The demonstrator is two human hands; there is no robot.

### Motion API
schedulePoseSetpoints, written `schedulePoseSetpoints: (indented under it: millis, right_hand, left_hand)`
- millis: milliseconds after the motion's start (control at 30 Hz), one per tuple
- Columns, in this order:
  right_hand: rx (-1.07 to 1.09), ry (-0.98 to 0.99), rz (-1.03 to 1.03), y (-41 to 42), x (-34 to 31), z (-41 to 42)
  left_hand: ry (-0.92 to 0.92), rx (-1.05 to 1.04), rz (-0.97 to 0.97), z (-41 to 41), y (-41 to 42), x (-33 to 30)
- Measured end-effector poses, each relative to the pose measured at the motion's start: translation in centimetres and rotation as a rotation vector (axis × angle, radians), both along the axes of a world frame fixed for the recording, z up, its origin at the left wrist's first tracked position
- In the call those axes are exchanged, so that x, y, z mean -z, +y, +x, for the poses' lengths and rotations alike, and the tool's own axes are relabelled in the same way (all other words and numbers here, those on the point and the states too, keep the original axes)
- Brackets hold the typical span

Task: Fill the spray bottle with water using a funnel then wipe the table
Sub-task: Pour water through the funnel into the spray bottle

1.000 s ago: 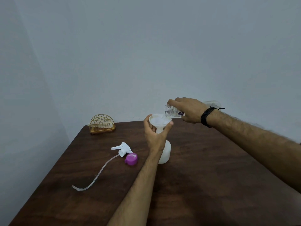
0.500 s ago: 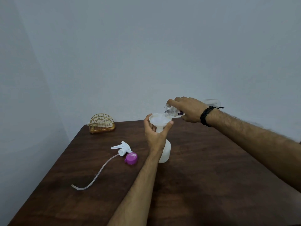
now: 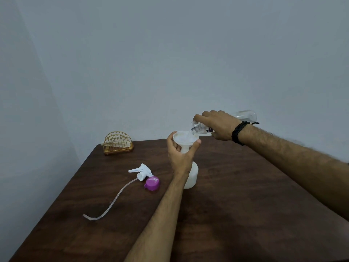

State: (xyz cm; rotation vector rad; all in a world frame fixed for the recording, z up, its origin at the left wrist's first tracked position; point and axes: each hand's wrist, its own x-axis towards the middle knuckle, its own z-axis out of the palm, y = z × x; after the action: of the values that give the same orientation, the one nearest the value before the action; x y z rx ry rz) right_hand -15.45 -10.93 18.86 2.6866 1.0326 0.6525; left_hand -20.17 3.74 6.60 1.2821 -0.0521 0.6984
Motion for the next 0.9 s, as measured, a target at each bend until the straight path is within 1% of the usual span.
schedulePoseSetpoints:
  millis: [500,900]
  right_hand:
    - [-0.019,-0.080,-0.032,0.1,-0.1,0.3]
    - [-0.032,-0.106,-0.056,0.3,-0.3,0.9]
  left_hand:
    - [-0.003,0.001,0.012,0.1,-0.1,0.0]
    - [0.015,-0.010,0.027,0.3,0.0,0.1]
